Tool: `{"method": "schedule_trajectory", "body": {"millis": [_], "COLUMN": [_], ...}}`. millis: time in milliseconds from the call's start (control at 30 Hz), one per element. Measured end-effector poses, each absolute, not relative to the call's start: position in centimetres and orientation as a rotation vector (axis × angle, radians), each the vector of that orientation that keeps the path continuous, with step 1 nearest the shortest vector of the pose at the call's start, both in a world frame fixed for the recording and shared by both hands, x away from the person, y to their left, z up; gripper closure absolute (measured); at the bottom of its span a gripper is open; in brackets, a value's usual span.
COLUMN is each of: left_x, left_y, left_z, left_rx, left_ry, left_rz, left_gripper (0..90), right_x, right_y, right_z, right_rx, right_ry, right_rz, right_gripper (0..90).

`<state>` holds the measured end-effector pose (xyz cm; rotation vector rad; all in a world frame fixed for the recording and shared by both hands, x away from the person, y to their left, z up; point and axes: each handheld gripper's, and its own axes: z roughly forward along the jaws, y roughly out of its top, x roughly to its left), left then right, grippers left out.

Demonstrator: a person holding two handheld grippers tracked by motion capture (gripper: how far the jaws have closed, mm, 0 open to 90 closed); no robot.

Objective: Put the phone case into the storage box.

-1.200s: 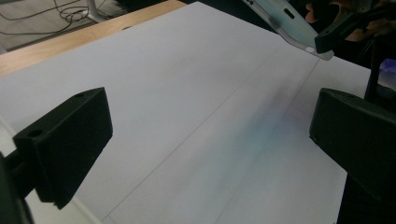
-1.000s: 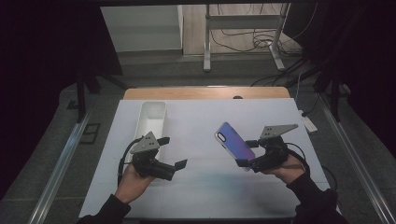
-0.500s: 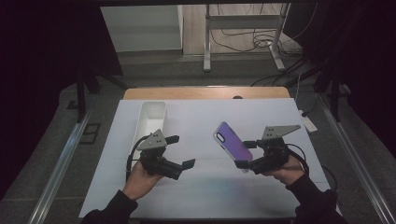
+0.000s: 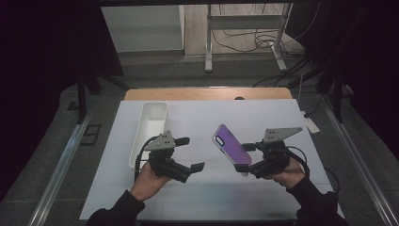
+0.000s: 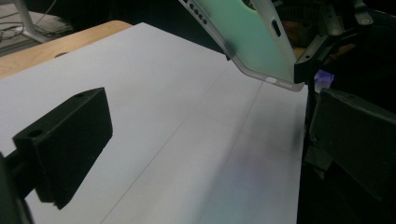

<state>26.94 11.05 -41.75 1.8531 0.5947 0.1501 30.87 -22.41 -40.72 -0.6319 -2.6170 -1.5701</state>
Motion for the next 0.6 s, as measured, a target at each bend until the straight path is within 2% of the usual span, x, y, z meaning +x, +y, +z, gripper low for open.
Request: {"method": "schedule_trajectory", "body": {"millis": [600], "left_x": [26.8], "left_y": [9.7], "left_z": [-41.3], "left_rx": [1.842], "left_ry": [0.521], "left_rz": [0.098], "left_gripper": [0.2], "right_x": [30.2], "right_y": [-21.5], "right_z": [-40.5], "right_rx": [-0.556], "right_ry": [-2.582], "right_rz": [-1.606], "right_gripper": [17.1]}}
